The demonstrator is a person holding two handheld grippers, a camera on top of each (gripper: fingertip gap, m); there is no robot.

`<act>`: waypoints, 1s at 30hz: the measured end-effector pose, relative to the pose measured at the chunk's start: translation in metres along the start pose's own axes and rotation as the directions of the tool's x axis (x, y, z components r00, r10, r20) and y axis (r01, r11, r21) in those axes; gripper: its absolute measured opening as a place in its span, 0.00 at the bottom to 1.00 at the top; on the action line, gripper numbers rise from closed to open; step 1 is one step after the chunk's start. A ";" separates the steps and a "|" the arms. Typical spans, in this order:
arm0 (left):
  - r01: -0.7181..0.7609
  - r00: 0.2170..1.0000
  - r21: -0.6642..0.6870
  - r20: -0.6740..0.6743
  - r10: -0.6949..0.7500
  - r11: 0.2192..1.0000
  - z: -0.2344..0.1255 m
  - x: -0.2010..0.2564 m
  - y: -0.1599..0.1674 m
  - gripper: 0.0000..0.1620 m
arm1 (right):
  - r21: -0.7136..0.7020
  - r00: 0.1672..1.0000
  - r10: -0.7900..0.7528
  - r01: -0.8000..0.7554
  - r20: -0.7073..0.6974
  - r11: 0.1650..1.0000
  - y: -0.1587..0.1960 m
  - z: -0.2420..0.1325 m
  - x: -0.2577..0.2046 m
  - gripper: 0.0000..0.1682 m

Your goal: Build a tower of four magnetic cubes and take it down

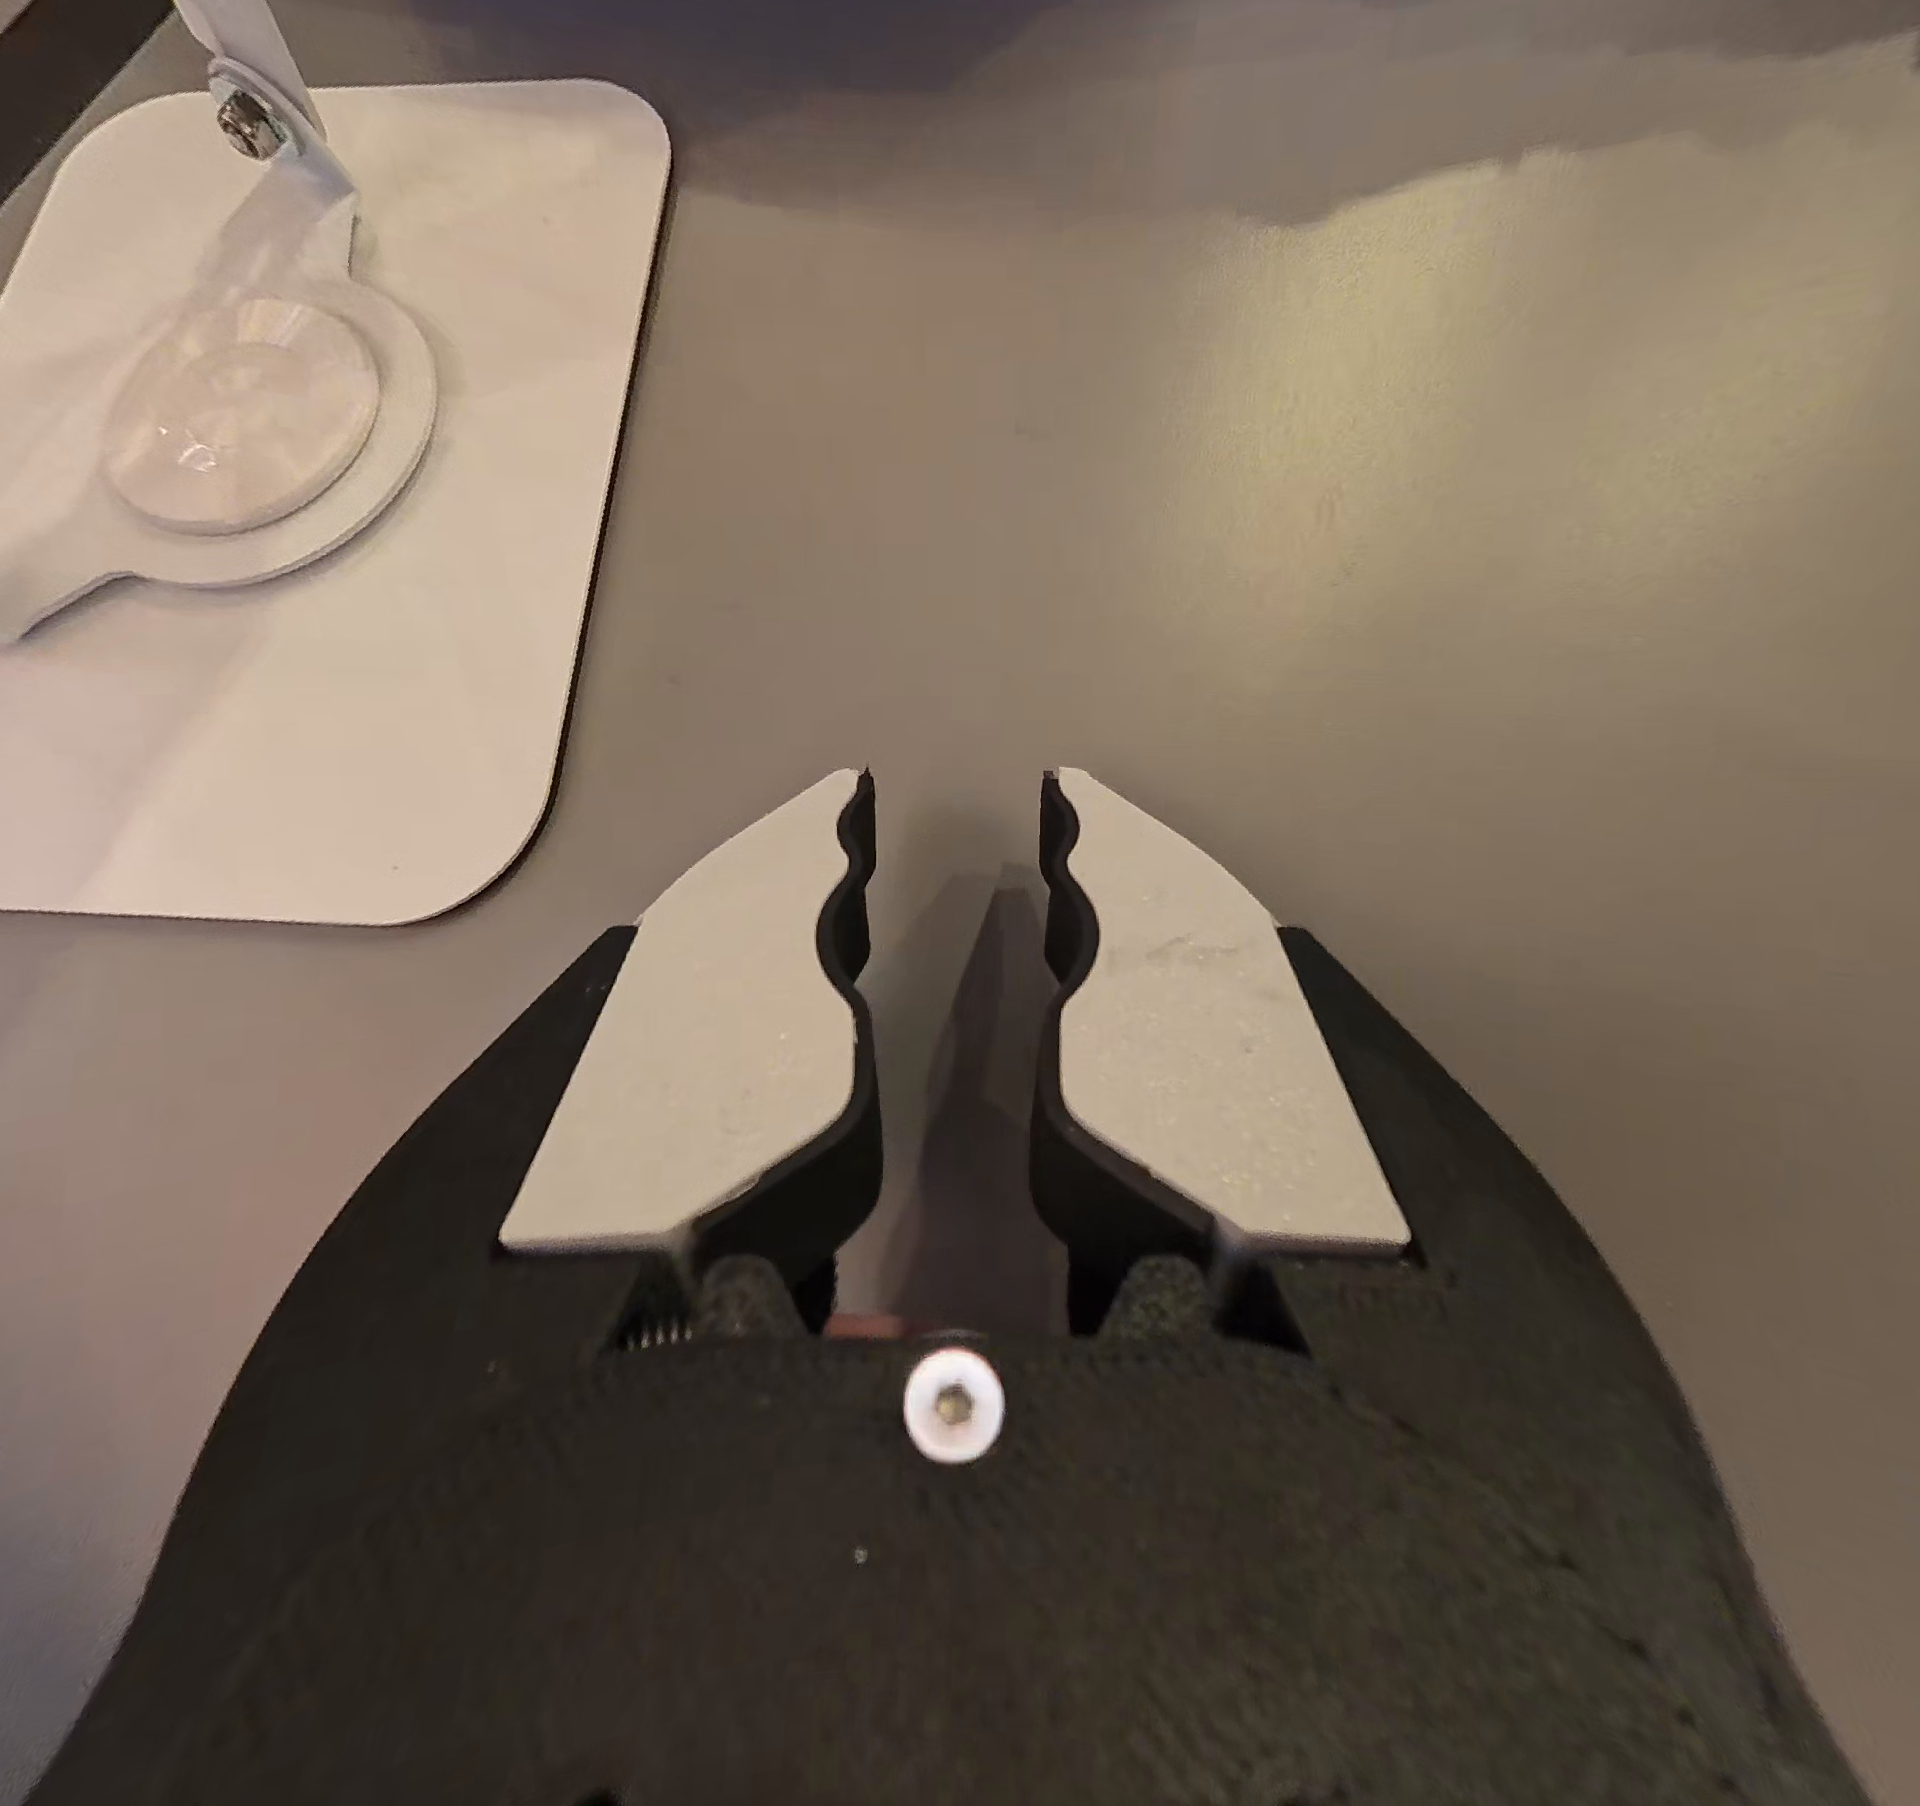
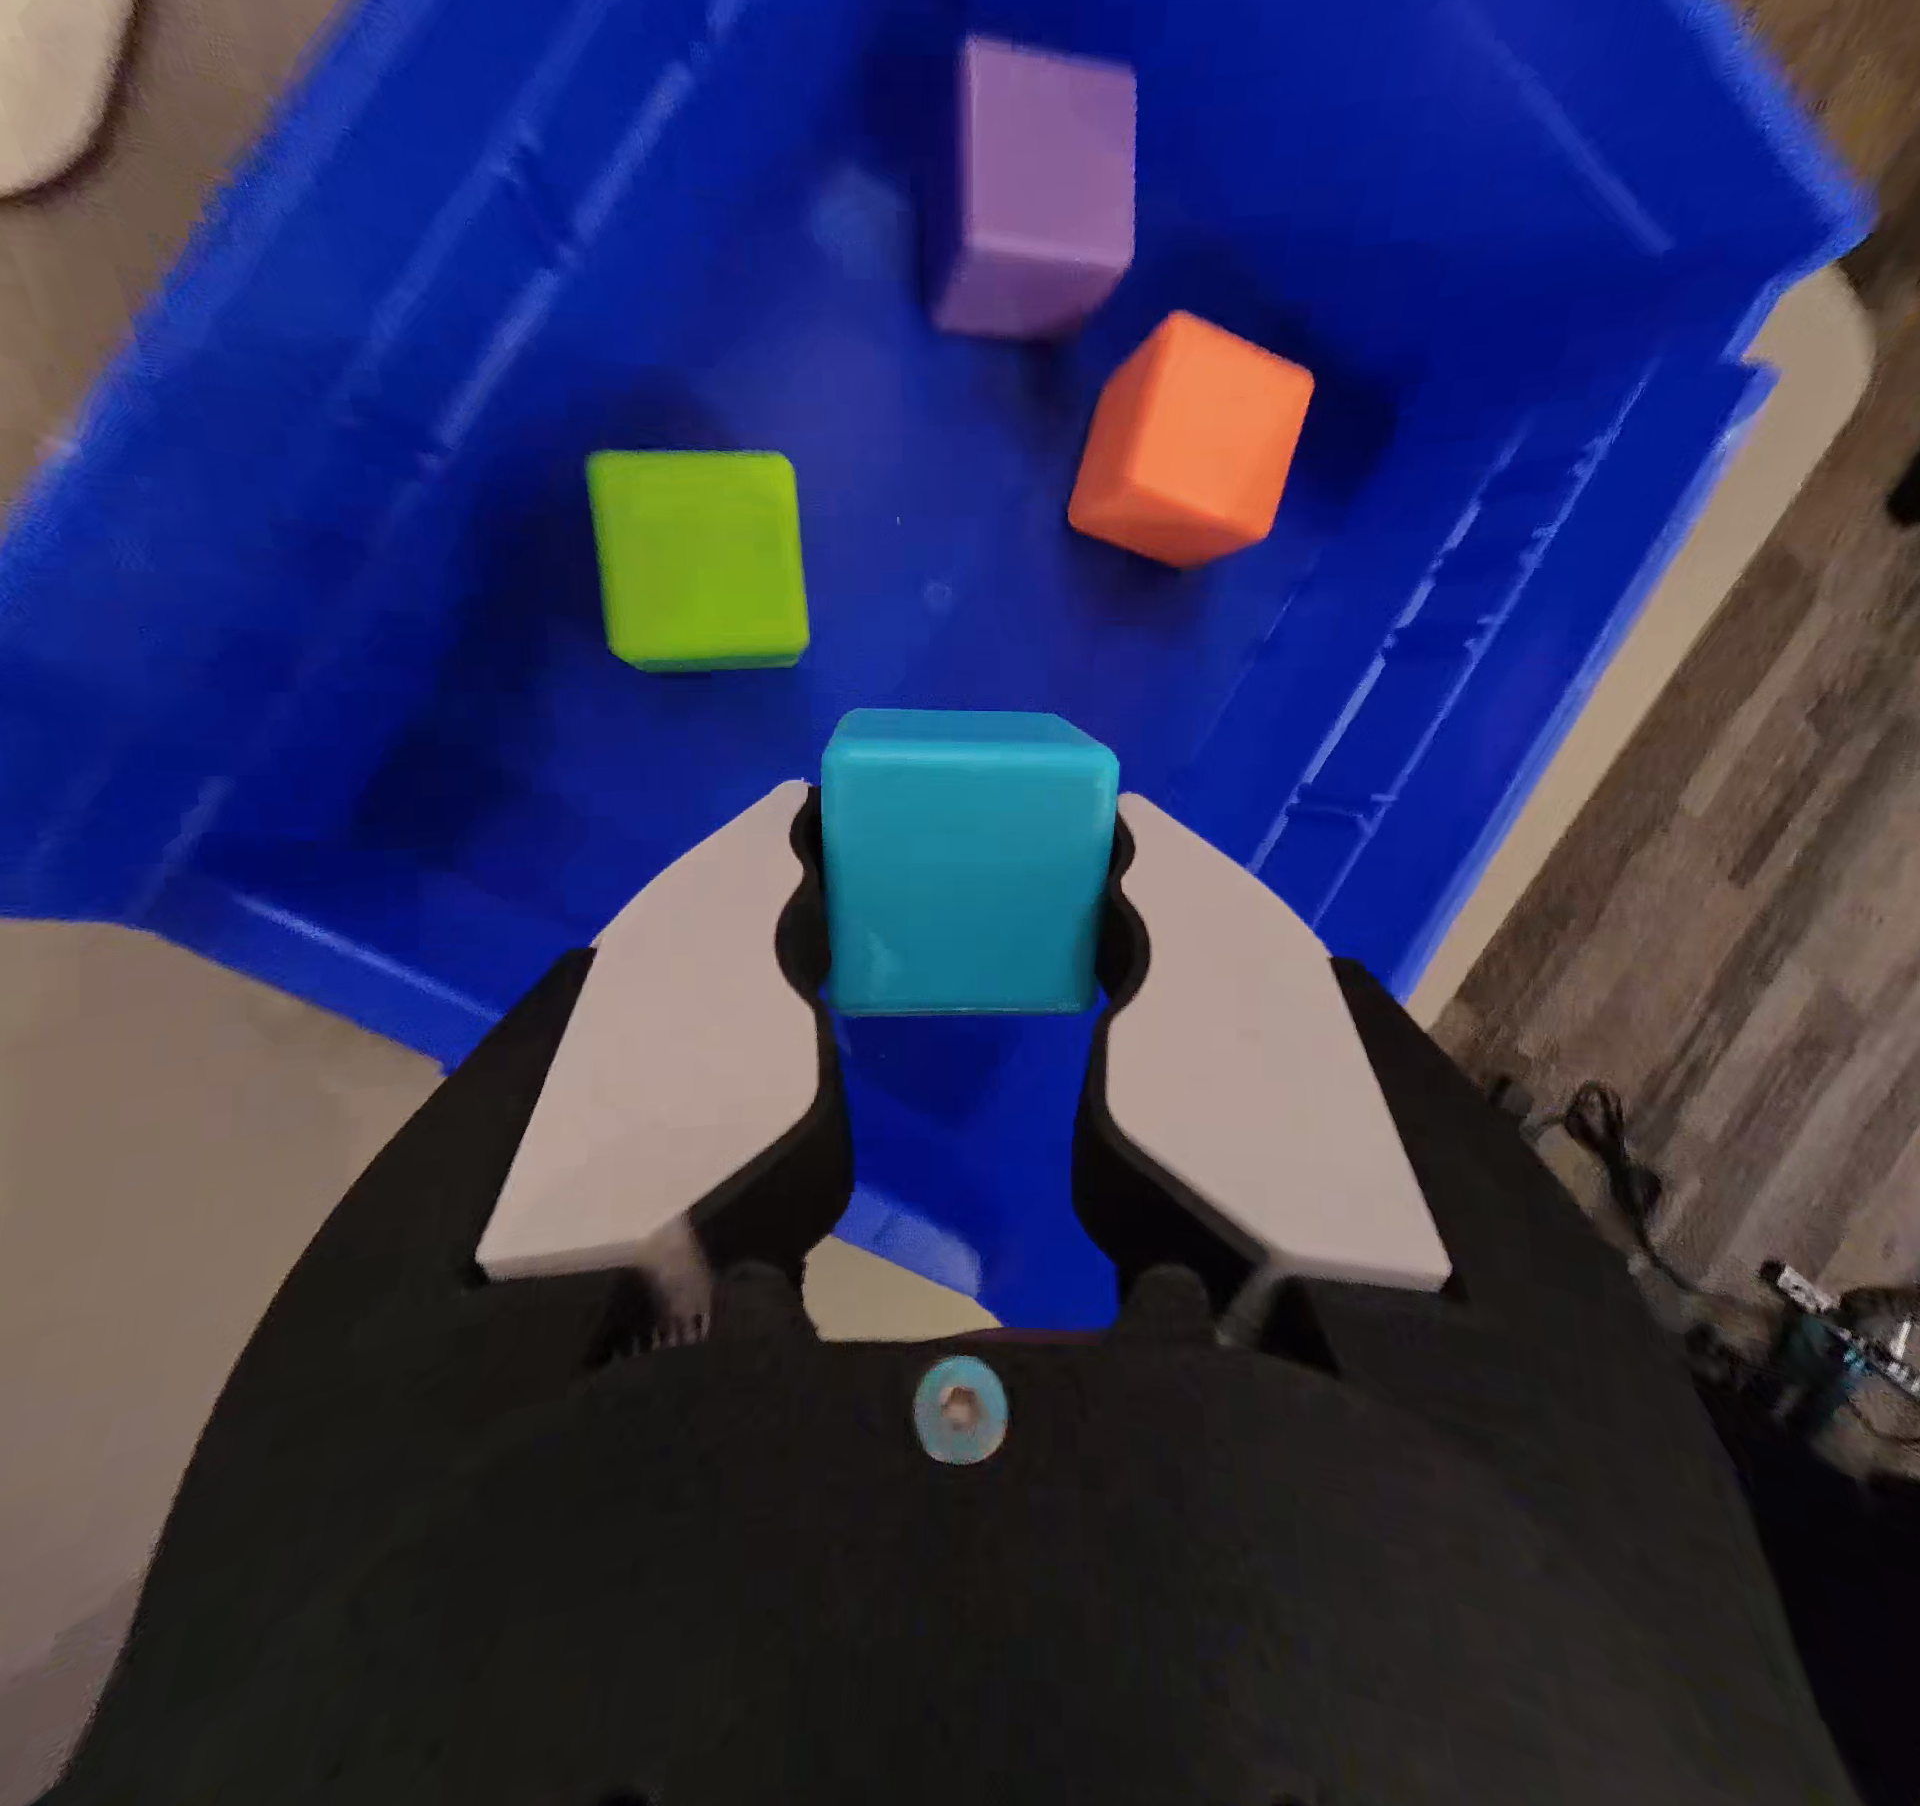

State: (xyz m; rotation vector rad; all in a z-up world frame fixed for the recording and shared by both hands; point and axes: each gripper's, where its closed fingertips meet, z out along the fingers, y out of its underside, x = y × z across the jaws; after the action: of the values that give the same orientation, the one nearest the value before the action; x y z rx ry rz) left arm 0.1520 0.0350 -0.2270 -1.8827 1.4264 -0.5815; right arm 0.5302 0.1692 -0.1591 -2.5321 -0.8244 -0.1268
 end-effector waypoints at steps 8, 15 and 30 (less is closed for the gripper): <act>0.000 1.000 0.002 -0.001 0.000 1.000 0.000 0.000 0.000 0.19 | -0.135 0.998 0.043 -0.038 0.035 0.990 0.022 0.049 -0.001 0.30; -0.002 1.000 -0.001 0.001 0.002 1.000 0.001 0.000 0.000 0.19 | -0.174 0.994 0.098 -0.087 0.052 0.981 0.025 0.069 -0.009 0.30; 0.009 0.999 0.031 0.038 -0.010 0.999 -0.001 -0.008 -0.005 0.19 | 0.040 0.981 0.041 -0.034 -0.191 0.999 -0.017 -0.035 0.011 0.36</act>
State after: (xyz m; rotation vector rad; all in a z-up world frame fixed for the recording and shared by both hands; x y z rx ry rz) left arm 0.1518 0.0428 -0.2222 -1.8679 1.3772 -0.5656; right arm 0.5314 0.1711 -0.1192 -2.4529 -0.6964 -0.3355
